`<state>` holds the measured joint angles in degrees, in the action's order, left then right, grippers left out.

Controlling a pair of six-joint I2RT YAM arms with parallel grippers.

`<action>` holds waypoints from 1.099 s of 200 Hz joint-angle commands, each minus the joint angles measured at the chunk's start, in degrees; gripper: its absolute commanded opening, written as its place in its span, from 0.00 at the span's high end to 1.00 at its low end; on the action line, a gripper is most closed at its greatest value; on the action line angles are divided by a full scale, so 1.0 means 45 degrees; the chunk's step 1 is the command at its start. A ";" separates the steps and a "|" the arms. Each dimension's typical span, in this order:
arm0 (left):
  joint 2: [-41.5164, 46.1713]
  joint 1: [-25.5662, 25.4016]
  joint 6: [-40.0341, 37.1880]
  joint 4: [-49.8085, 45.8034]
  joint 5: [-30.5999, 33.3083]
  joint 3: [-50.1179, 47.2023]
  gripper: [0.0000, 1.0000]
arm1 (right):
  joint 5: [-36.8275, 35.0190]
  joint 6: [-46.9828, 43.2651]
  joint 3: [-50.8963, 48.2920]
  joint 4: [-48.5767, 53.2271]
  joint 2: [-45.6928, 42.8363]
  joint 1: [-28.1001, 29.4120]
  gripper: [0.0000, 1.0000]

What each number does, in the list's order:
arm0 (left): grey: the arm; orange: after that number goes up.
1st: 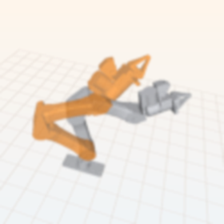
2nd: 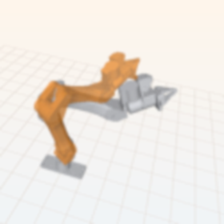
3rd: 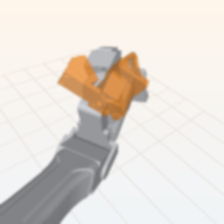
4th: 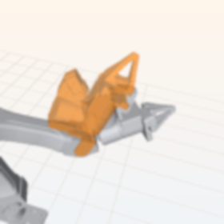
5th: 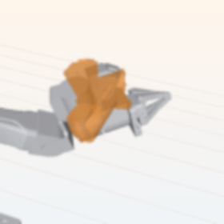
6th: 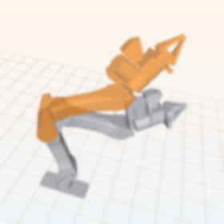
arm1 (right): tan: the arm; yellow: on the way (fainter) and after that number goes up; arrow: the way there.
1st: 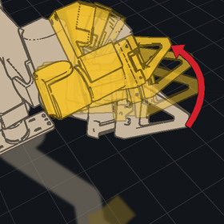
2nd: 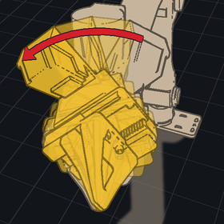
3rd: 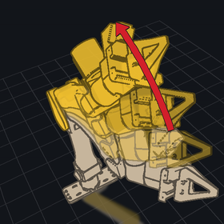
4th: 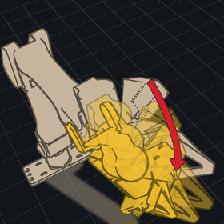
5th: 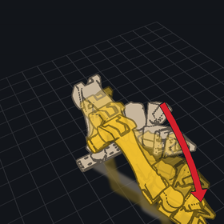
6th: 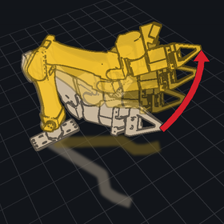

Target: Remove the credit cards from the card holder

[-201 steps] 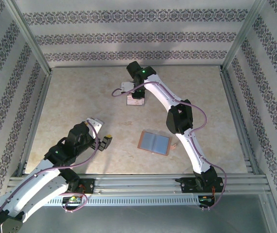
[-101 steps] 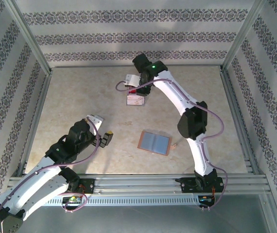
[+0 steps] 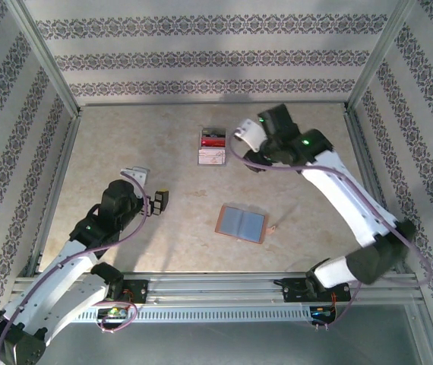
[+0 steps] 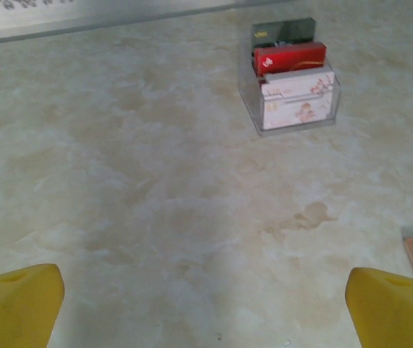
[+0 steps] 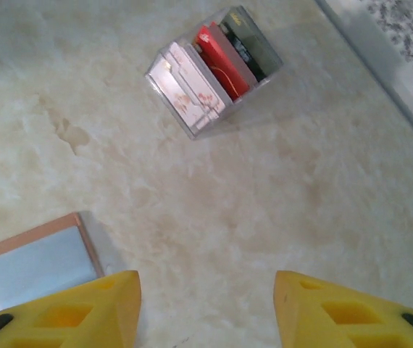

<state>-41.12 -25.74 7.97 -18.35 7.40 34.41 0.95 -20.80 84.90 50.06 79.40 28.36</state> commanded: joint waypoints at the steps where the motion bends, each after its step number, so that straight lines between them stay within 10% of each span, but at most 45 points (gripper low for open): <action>1: 0.0514 0.0420 0.0515 0.0142 0.0702 0.0302 0.00 | 0.0578 0.2673 -0.1739 -0.1064 -0.1756 -0.0763 0.43; 91: 0.1967 0.1705 -0.0049 0.0585 0.2366 -0.0322 0.00 | 0.1410 0.5227 -0.8267 -0.4313 -0.6786 -0.5683 0.02; 220: -0.0344 0.3980 -0.0430 0.4304 0.2180 -0.2347 0.00 | -0.0147 0.5256 -1.3685 -1.5426 -0.3926 -0.6790 0.02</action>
<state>-41.28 -10.31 7.29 -6.17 18.92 25.02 1.02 4.29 26.46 -1.04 58.67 -1.78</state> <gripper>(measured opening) 0.997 0.979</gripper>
